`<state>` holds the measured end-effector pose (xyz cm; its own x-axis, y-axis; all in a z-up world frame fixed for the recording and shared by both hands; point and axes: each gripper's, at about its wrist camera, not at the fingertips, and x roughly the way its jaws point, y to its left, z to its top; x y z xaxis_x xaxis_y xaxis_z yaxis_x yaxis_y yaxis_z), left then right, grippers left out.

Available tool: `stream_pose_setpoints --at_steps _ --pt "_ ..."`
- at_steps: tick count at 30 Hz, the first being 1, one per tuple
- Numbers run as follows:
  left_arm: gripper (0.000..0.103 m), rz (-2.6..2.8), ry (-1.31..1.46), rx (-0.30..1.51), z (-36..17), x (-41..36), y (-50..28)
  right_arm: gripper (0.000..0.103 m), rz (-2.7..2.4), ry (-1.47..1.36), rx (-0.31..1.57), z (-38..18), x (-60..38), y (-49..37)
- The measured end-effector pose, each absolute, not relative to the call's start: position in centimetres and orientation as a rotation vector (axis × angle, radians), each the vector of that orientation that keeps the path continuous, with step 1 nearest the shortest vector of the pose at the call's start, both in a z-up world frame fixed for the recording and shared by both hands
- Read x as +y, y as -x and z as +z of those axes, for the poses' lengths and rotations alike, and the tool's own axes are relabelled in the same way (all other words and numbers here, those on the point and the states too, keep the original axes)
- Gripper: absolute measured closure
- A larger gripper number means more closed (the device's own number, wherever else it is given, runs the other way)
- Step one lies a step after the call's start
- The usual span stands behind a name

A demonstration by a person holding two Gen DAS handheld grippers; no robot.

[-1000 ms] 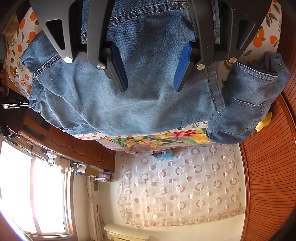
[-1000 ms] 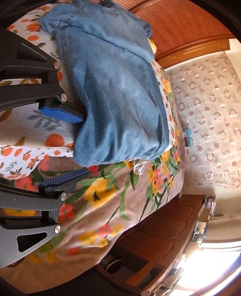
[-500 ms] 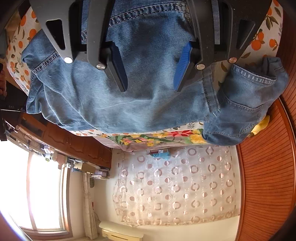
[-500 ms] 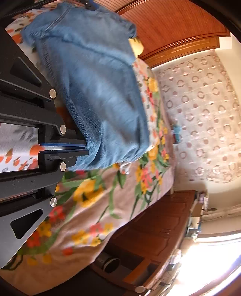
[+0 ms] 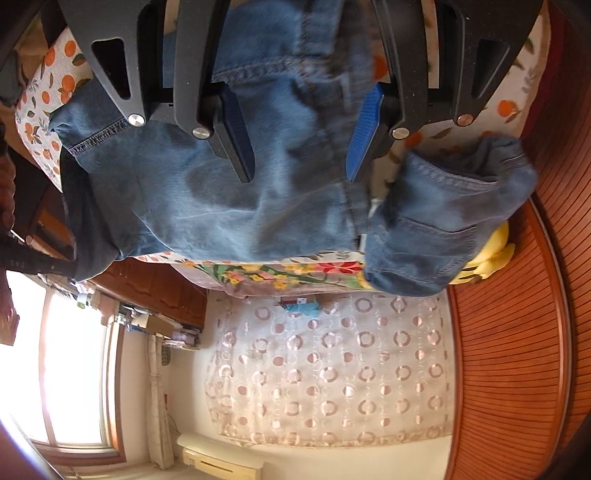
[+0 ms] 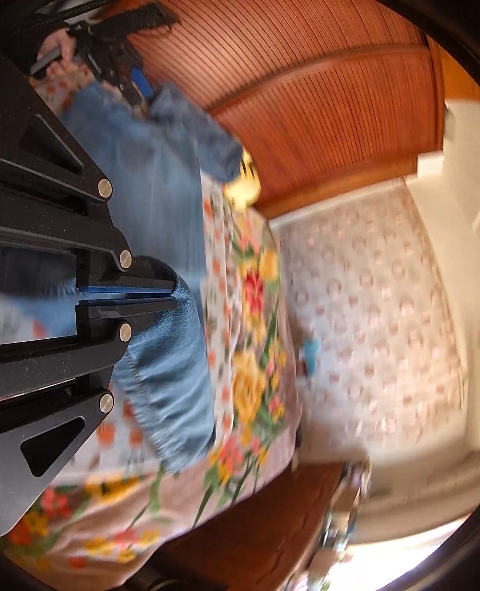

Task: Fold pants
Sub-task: 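Grasp the jeans edge with the right tool, fold it over and release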

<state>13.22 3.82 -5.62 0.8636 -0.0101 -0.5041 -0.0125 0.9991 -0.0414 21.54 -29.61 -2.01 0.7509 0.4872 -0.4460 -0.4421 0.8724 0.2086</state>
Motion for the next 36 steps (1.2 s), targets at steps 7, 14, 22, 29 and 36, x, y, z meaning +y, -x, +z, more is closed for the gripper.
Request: stream_pose_setpoints --at_steps 7,14,22,29,36 --pt "0.050 0.057 0.052 0.516 -4.8 6.2 -11.5 0.101 0.755 -0.067 0.591 -4.5 -21.8 -17.7" --pt "0.050 0.064 0.069 0.522 -5.1 6.9 -11.4 0.101 0.754 -0.041 0.675 -8.6 -20.7 -15.7" --pt "0.050 0.030 0.068 0.523 -5.2 5.4 -11.6 0.099 0.683 -0.032 0.690 -8.1 -21.8 -14.4" --pt "0.050 -0.016 0.052 0.528 -5.1 3.5 -11.6 0.097 0.609 -0.068 0.703 -8.0 -24.8 -12.7" --pt "0.050 -0.080 0.033 0.542 -5.0 1.0 -11.8 0.095 0.503 -0.047 0.672 -8.0 -27.1 -12.7"
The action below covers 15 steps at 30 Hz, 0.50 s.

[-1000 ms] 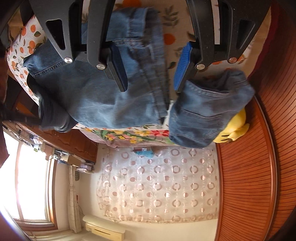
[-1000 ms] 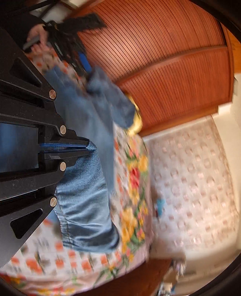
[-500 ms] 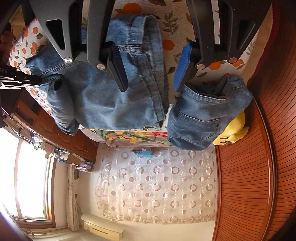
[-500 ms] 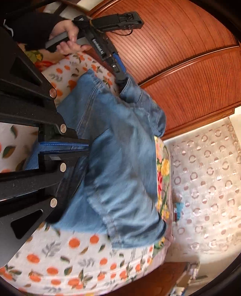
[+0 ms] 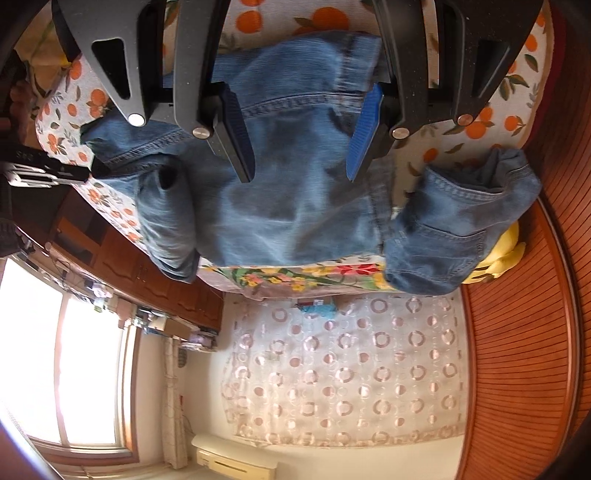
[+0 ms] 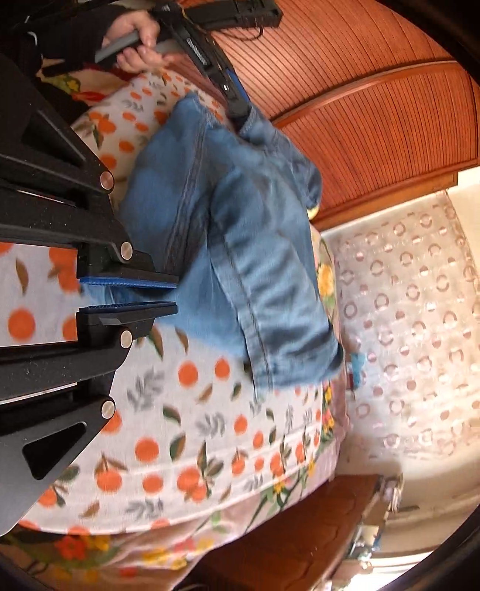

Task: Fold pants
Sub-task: 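Grasp the jeans edge with the right tool, fold it over and release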

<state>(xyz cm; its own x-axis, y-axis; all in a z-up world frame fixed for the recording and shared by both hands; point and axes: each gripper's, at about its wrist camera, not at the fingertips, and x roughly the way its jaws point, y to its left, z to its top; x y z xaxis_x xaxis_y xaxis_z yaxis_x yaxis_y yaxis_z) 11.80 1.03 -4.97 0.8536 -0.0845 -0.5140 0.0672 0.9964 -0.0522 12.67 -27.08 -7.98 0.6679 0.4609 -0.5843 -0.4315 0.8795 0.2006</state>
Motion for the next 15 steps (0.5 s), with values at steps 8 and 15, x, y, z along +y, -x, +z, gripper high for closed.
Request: stream_pose_setpoints --at_steps 8,15 --pt "0.050 -0.174 -0.041 0.550 -4.4 -3.6 -13.2 0.091 0.432 -0.027 0.692 -9.2 -27.1 -14.5" --pt "0.050 -0.275 -0.085 0.559 -4.1 -8.0 -14.7 0.089 0.369 0.039 0.685 -9.3 -26.2 -15.8"
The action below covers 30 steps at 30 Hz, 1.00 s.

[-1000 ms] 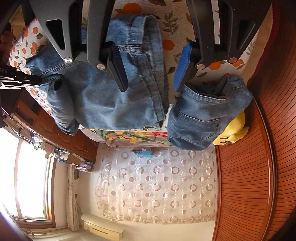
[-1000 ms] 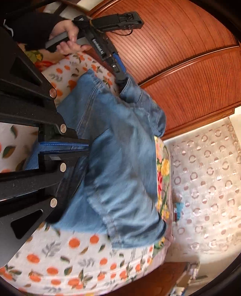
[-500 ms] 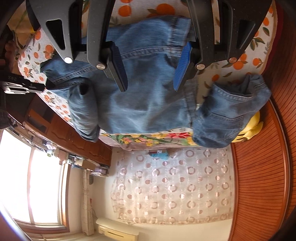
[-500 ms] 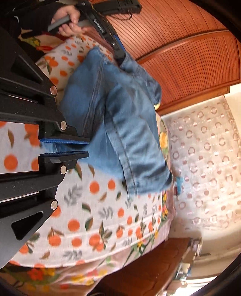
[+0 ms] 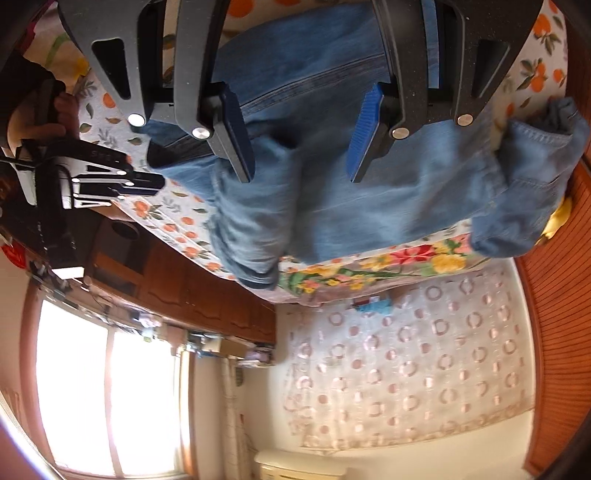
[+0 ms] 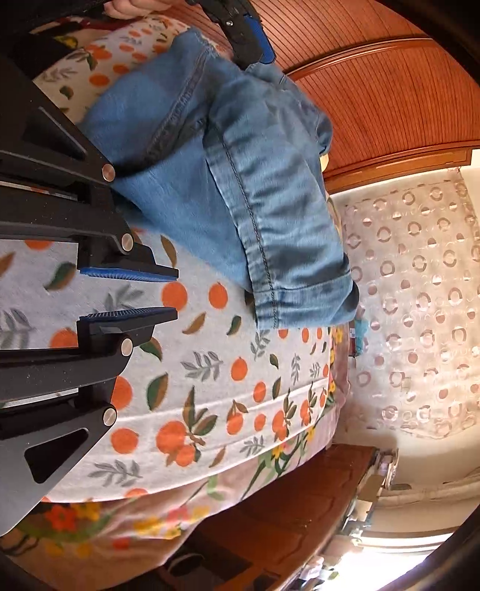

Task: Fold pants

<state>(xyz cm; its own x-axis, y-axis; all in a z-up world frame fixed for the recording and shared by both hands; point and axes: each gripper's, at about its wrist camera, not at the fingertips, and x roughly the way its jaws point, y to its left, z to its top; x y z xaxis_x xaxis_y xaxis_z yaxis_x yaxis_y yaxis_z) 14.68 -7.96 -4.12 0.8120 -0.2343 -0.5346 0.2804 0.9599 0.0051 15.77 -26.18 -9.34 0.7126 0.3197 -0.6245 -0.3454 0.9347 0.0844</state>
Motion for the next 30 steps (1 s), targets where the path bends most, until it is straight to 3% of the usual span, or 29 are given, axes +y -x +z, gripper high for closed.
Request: stream_pose_setpoints --at_steps 12,30 --pt "0.052 -0.407 -0.089 0.622 -3.9 -11.5 -16.7 0.089 0.378 0.001 0.669 -9.7 -27.4 -15.9" --pt "0.051 -0.397 -0.242 0.836 -8.6 -14.0 -20.4 0.089 0.376 0.003 0.644 -9.9 -28.3 -15.7"
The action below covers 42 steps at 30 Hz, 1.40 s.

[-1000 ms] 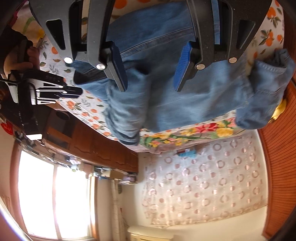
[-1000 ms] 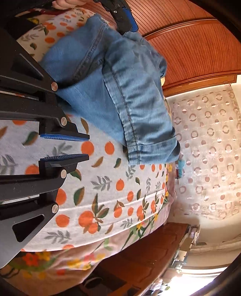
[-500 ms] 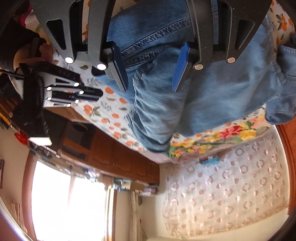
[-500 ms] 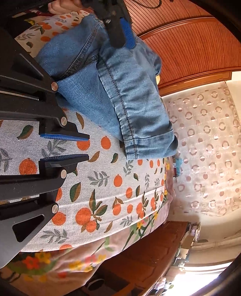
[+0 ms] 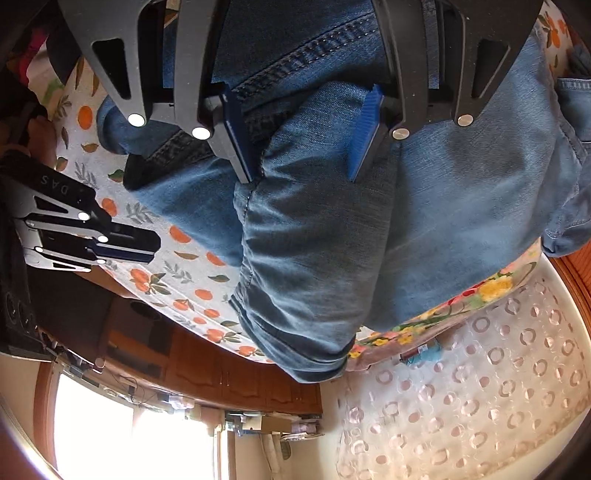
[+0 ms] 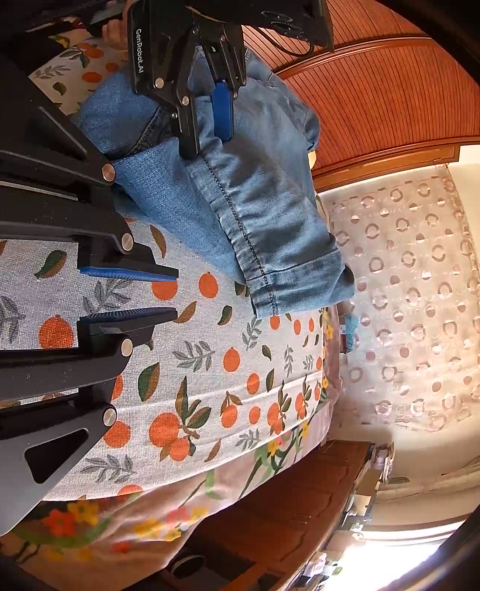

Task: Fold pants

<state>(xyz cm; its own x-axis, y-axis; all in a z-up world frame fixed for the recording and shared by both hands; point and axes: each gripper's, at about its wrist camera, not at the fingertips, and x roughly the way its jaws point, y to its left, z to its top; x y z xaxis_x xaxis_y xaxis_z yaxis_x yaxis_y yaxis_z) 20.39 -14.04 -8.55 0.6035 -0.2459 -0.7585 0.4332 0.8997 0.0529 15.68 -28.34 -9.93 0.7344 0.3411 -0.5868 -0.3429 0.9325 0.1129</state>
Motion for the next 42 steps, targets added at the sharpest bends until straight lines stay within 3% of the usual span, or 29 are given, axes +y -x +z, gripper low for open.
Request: stream_pose_setpoints --at_steps 8,9,11,15,32,42 --pt "0.051 -0.417 -0.237 0.831 -9.3 -13.1 -20.7 0.089 0.372 0.017 0.638 -9.8 -28.3 -15.6" --pt "0.054 -0.421 -0.221 0.830 -9.3 -12.9 -20.7 0.089 0.374 0.019 0.638 -9.8 -28.3 -15.5" --pt "0.073 -0.406 -0.215 0.833 -9.2 -12.5 -20.7 0.089 0.375 0.021 0.638 -9.9 -28.4 -15.5" --pt "0.086 -0.418 -0.151 0.807 -7.8 -11.1 -20.3 0.089 0.375 0.022 0.637 -9.9 -28.5 -15.6" --pt "0.089 -0.357 -0.029 0.644 -1.5 -4.8 -14.3 0.089 0.374 0.024 0.638 -9.9 -28.6 -15.7" --pt "0.089 -0.298 0.001 0.706 -4.5 -2.0 -13.1 0.089 0.374 0.050 0.616 -9.5 -28.5 -15.4"
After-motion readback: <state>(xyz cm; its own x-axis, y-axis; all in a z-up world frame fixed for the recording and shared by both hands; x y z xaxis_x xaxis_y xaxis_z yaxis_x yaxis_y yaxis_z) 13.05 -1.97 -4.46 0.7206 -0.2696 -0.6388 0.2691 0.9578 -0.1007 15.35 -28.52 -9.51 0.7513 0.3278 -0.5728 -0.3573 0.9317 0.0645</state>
